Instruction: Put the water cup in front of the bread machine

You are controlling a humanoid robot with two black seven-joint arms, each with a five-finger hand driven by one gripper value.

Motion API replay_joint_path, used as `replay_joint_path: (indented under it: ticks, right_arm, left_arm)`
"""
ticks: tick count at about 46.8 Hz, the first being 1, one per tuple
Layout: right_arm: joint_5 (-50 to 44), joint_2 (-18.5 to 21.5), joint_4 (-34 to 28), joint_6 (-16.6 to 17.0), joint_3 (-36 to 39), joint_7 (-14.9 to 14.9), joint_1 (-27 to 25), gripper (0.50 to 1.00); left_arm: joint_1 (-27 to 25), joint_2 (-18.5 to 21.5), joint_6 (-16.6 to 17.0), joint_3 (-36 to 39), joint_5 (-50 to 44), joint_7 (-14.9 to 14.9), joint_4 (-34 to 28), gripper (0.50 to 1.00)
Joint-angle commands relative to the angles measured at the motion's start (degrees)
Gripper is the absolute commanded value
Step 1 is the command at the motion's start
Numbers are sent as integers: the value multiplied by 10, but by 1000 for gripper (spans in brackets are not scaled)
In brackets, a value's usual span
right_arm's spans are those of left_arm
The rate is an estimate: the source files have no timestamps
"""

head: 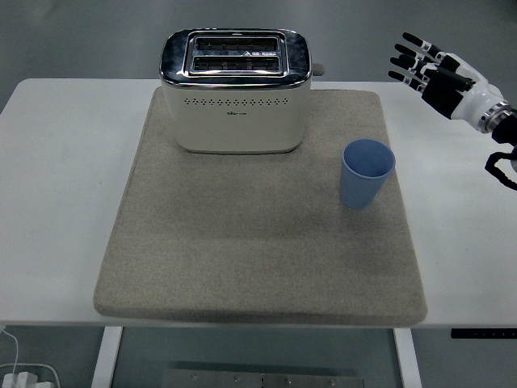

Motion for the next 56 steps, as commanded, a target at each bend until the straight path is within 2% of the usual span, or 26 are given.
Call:
replay_joint_path:
  ticks: [1, 8, 14, 19, 23, 33, 41, 45, 50, 56]
  right_arm:
    - [-20, -8, 0, 0, 1, 2, -10, 928]
    - [-35, -31, 5, 0, 0, 14, -26, 928]
    - [-52, -87, 45, 0, -1, 19, -46, 928]
    - [-97, -104, 73, 0, 0, 51, -52, 926]
    - [-135, -137, 99, 0, 4, 76, -62, 926]
    - [-170, -170, 165, 0, 2, 89, -91, 926]
    - [-233, -213, 263, 0, 3, 145, -127, 926]
    - [-249, -222, 288, 0, 4, 160, -142, 926]
    - [-269, -220, 294, 0, 4, 174, -159, 926]
    - [-305, -210, 294, 0, 5, 205, -176, 926]
  left_arm:
    - [0, 0, -1, 0, 0, 0, 0, 1000]
    - [0, 0, 0, 0, 0, 0, 0, 1000]
    - [0, 0, 0, 0, 0, 0, 0, 1000]
    - [0, 0, 0, 0, 0, 0, 0, 1000]
    - [0, 0, 0, 0, 0, 0, 0, 1000]
    - [0, 0, 0, 0, 0, 0, 0, 1000]
    - [-1, 0, 0, 0, 0, 0, 0, 1000]
    - [0, 0, 0, 0, 0, 1, 0, 1000]
    - [0, 0, 0, 0, 0, 1, 0, 1000]
    - [0, 0, 0, 0, 0, 0, 0, 1000]
